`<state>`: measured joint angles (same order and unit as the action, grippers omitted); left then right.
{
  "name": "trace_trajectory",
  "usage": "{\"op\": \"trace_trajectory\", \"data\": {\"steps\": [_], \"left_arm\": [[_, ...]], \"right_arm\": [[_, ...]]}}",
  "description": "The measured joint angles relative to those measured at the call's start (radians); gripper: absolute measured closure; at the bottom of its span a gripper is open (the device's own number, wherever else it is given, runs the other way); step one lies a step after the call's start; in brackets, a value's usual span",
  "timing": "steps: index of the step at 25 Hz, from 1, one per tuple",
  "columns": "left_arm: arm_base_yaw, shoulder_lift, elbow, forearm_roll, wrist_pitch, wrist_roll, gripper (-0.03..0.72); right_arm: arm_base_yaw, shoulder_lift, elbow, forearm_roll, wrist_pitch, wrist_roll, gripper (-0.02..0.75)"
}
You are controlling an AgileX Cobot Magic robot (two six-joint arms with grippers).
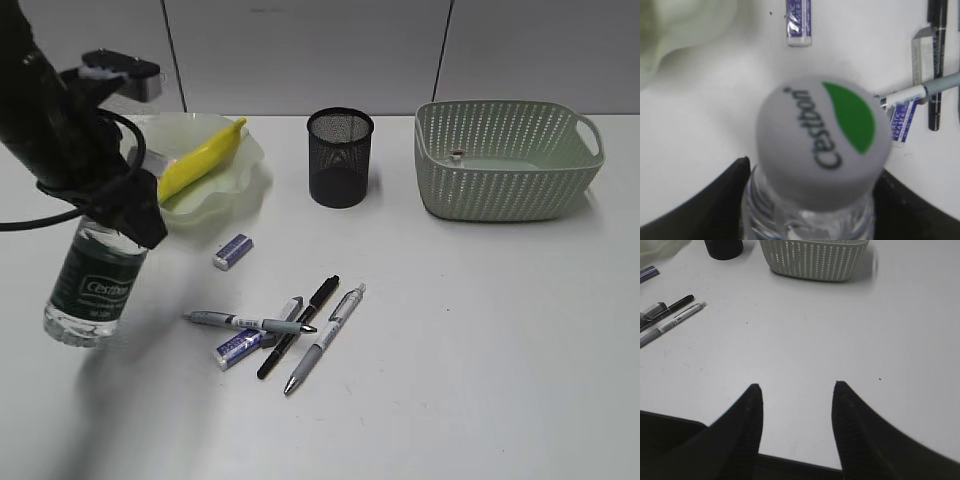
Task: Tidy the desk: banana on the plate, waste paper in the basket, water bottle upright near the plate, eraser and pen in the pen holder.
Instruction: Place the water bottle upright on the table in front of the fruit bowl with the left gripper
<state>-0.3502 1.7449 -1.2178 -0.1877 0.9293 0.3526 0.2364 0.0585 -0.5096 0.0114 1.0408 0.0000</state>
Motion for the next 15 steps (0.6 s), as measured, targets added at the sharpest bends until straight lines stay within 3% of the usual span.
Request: {"op": "trace_trajectory", "data": {"steps": [6,15], "left_arm": [[0.0,-0.218,0.157,-0.038,-0.201,0.0,0.198],[-0.016,-0.442,0.638,-0.247,-0.945,-0.001,0.199]], "right_arm": [[0.0,0.0,0.0,0.0,0.0,0.0,0.372],[0.0,0.0,0.0,0.0,0.0,0.0,0.372]]}}
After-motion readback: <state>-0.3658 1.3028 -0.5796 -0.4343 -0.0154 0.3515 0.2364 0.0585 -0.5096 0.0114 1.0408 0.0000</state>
